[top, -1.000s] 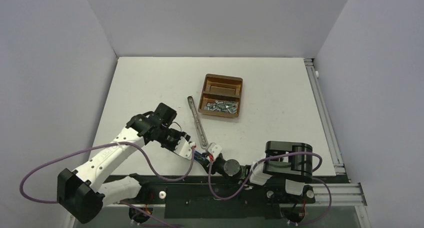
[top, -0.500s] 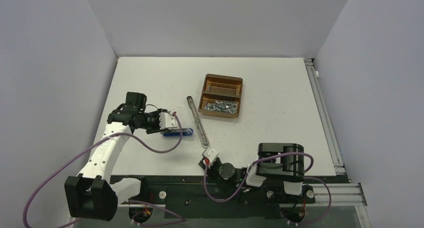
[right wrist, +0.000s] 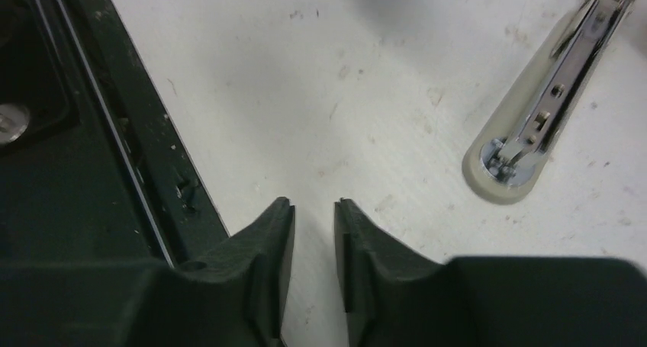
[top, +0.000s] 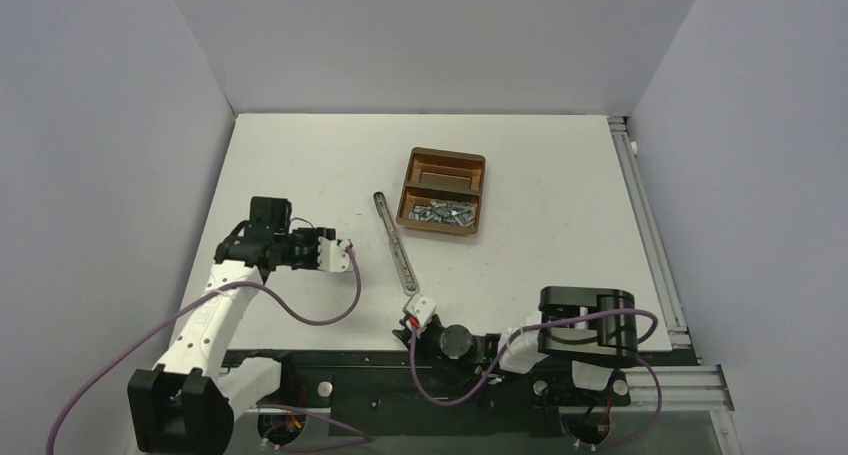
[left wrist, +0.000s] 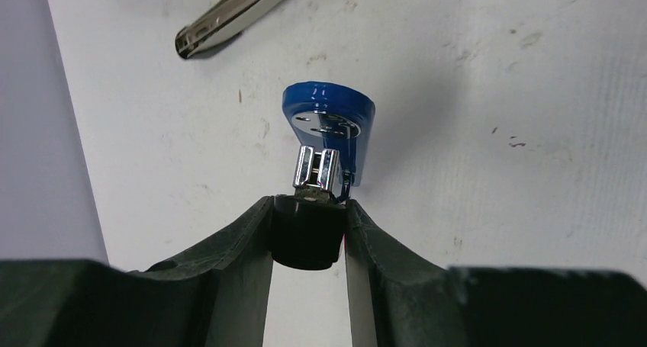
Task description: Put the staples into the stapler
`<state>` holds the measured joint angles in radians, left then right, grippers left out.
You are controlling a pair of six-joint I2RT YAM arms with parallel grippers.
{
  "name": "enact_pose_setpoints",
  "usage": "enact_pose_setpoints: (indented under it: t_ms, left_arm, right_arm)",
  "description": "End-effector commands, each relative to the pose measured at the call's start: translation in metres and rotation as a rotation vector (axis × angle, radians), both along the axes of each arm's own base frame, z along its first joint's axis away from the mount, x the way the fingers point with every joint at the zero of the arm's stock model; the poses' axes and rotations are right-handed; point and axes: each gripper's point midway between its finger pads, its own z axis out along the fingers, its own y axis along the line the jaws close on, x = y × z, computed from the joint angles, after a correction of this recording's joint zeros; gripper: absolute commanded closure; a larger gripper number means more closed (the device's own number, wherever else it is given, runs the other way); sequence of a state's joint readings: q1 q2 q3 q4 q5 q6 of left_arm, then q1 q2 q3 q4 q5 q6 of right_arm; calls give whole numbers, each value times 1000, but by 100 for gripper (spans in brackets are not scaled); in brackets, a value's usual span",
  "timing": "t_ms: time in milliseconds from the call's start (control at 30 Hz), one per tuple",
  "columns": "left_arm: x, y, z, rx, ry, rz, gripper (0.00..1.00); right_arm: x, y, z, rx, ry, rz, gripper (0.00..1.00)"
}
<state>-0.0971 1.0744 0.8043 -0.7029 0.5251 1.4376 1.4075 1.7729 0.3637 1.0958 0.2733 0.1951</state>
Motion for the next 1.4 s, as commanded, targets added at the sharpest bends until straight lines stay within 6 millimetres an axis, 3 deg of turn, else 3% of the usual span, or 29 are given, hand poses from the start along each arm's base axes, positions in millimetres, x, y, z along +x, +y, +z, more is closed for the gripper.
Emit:
enact_pose_setpoints:
  t_ms: [0,167,300,467,600,1033,1200,1367]
  left_arm:
    - [-30,-32,28,13,-74,-266,92]
    - [-64,-55,37,31,-74,-415,92]
    - [-89,-69,37,42,-64,-512,92]
    - [-106,-80,38,47,-69,-577,92]
    - [-107,-85,43,40,-62,-576,92]
    - [-116,-95,45,40,-55,-613,93]
    - [-115,-96,44,43,-55,-610,93]
    - [-114,-94,44,54,-48,-593,94]
  right_arm:
    - [10,21,87,178,-68,15,64]
    - [22,32,161,287,-154,76,46]
    - [19,41,186,286,-209,152,34]
    - [11,52,179,248,-204,221,32]
    - [5,58,174,238,-194,260,32]
    - [13,72,146,212,-134,221,37]
    - [16,70,128,185,-101,193,52]
    - [19,48,103,141,-79,138,74]
